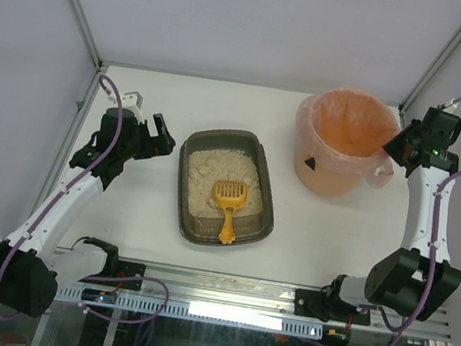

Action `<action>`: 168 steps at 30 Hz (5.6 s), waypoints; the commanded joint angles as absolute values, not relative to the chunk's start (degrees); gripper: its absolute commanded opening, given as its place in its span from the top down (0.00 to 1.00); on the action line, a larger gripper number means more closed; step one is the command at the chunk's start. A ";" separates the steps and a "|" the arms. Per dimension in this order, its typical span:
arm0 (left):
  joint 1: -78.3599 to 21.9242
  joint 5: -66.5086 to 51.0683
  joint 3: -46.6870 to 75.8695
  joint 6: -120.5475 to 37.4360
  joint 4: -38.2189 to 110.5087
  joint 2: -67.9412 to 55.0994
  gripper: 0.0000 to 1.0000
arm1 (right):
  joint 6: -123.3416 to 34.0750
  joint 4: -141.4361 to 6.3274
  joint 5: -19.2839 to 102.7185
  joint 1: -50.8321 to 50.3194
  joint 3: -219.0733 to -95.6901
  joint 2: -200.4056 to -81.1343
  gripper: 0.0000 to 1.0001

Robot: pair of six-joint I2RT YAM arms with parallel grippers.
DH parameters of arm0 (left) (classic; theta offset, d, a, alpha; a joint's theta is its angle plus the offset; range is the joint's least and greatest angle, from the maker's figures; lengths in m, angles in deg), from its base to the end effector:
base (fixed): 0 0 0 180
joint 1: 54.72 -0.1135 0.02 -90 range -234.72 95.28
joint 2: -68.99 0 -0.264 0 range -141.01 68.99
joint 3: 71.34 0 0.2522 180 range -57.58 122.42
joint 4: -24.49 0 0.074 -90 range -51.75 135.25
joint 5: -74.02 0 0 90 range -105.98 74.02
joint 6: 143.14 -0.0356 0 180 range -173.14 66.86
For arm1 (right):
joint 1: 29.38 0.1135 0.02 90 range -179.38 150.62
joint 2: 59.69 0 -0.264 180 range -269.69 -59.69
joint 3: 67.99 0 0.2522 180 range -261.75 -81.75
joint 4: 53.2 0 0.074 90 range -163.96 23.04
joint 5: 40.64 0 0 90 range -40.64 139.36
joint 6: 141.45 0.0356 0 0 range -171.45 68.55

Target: Clean the litter box

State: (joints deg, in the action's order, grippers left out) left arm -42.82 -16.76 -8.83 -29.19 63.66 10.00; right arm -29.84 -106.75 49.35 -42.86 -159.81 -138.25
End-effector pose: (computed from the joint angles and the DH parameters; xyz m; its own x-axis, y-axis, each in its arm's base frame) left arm 0.2200 -0.0459 0.2914 -0.6005 -0.2883 -0.7458 -0.0530 0.9450 -0.3226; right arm 0.2885 -0.0692 0.3592 -0.4988 0.4983 -0.7091 0.4482 0.8486 0.2810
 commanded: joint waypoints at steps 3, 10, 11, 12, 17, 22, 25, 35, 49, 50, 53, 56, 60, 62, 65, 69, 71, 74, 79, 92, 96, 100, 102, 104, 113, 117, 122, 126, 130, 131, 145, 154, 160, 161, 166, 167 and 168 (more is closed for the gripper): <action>-43.29 -14.41 -8.71 -30.11 60.73 9.63 0.03 | -28.83 -101.68 46.32 -41.09 -160.01 -137.82 0.79; -43.33 -12.79 -8.57 -30.32 60.75 8.74 0.03 | -28.89 -100.58 48.53 -35.20 -163.77 -142.12 0.81; -43.31 -12.59 -8.54 -30.38 60.75 8.58 0.02 | -28.86 -100.48 49.01 -34.14 -164.52 -142.90 0.81; -43.37 -12.53 -8.54 -30.42 60.75 8.46 0.02 | -28.67 -100.34 49.40 -33.36 -165.02 -143.59 0.81; -43.31 -11.16 -8.48 -30.88 60.75 7.68 0.03 | -26.04 -97.96 50.25 -30.87 -166.39 -147.00 0.82; -43.32 -10.56 -8.35 -31.25 60.82 6.80 0.02 | -22.37 -94.98 51.37 -28.68 -168.71 -150.80 0.82; -43.35 -10.44 -8.34 -31.35 60.77 6.72 0.03 | -21.21 -94.63 52.92 -26.89 -172.11 -153.50 0.82; -43.35 -10.53 -8.19 -31.68 60.81 6.34 0.03 | -18.65 -94.96 54.90 -20.83 -180.85 -162.41 0.82; -43.34 -10.27 -8.18 -31.80 60.93 5.70 0.02 | -15.68 -95.52 56.21 -13.33 -185.86 -168.03 0.71; -43.33 -10.27 -8.16 -31.78 60.93 5.68 0.02 | -15.75 -95.52 56.21 -13.23 -185.77 -167.87 0.68; -43.36 -10.38 -8.10 -31.82 61.07 5.64 0.01 | -16.36 -95.45 57.22 -13.21 -185.36 -166.73 0.49; -43.35 -10.87 -7.80 -31.78 61.27 5.75 0.01 | -17.90 -95.00 58.26 -13.50 -184.85 -164.59 0.39; -43.45 -11.10 -7.79 -31.78 61.35 6.04 0.01 | -20.09 -93.82 57.91 -14.14 -183.99 -161.12 0.29; -43.49 -11.42 -7.83 -31.81 61.45 6.22 0.01 | -21.68 -93.15 57.90 -14.41 -183.23 -159.02 0.27; -43.59 -12.14 -7.76 -31.67 61.45 6.74 0.01 | -24.75 -92.57 58.81 -14.46 -182.05 -155.50 0.26; -44.13 -13.08 -7.68 -30.74 61.50 6.77 0.01 | -28.89 -90.93 58.35 -14.93 -177.54 -149.35 0.24; -45.20 -13.05 -7.45 -29.84 61.45 6.67 0.01 | -30.15 -89.55 56.01 -15.81 -173.55 -145.41 0.22; -47.56 -12.00 -7.79 -27.95 60.55 7.20 0.01 | -30.65 -88.88 50.01 -18.42 -166.10 -139.04 0.22; -48.31 -11.56 -8.04 -28.44 59.25 8.22 0.01 | -32.47 -90.60 41.68 -22.55 -155.73 -128.00 0.22; -37.42 -14.00 -11.36 -21.34 62.33 11.01 0.04 | -29.41 -101.01 52.95 -6.28 -143.17 -113.62 0.28; -32.07 -18.37 -12.44 -19.48 62.37 9.61 0.08 | -27.39 -101.15 58.21 1.80 -141.13 -113.68 0.29; -28.95 -19.74 -14.32 -17.34 61.36 8.32 0.13 | -25.98 -99.81 60.28 6.13 -139.31 -113.43 0.32; -26.88 -20.66 -14.57 -16.44 61.14 7.36 0.14 | -25.36 -98.90 60.21 6.87 -138.55 -113.35 0.33; -25.18 -20.93 -14.81 -15.05 61.02 6.67 0.16 | -24.81 -98.16 59.93 7.23 -138.08 -113.43 0.34; -20.00 -20.50 -17.10 -10.75 60.50 6.05 0.20 | -23.53 -97.13 59.23 7.87 -137.08 -114.27 0.35; -17.63 -20.99 -17.06 -9.75 60.07 4.27 0.20 | -23.41 -96.99 58.80 8.15 -137.21 -114.35 0.36; -14.13 -21.56 -15.38 -8.98 58.32 1.39 0.20 | -23.36 -97.39 58.01 9.18 -137.48 -114.53 0.37; -11.68 -22.11 -13.78 -8.68 56.89 -0.02 0.20 | -23.39 -98.27 58.58 10.60 -136.68 -113.69 0.38; -10.57 -21.96 -13.50 -8.49 55.28 0.10 0.19 | -24.66 -98.72 58.10 11.59 -135.17 -112.45 0.38; -10.47 -21.74 -13.56 -8.49 54.84 0.23 0.19 | -25.24 -98.94 57.68 11.94 -135.06 -112.43 0.38; -8.15 -27.82 -14.28 -9.88 56.84 5.57 0.14 | -21.82 -110.48 71.37 35.53 -140.59 -121.54 0.30; -8.25 -36.72 -14.23 -10.48 62.55 12.42 0.07 | -22.45 -111.88 73.81 45.41 -143.96 -132.16 0.26; -8.25 -38.23 -14.33 -10.42 64.16 13.06 0.06 | -24.96 -115.37 78.05 49.88 -147.38 -137.13 0.26; -8.26 -38.63 -14.21 -10.42 64.59 13.19 0.06 | -25.37 -116.56 79.14 50.35 -147.92 -137.95 0.26; -8.26 -40.24 -14.07 -10.46 65.46 14.30 0.05 | -29.09 -122.00 83.97 52.82 -150.76 -142.65 0.27; -8.28 -40.62 -13.96 -10.48 65.74 14.49 0.05 | -30.12 -122.72 84.65 53.28 -151.21 -143.47 0.27; -8.29 -41.16 -13.93 -10.36 66.21 14.68 0.05 | -30.85 -123.53 85.52 53.79 -151.55 -144.32 0.27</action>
State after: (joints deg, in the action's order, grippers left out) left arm -8.57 -38.07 -15.30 -10.48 66.17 12.65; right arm -26.69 -119.12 79.25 52.09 -148.03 -141.97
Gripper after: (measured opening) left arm 0.945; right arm 0.735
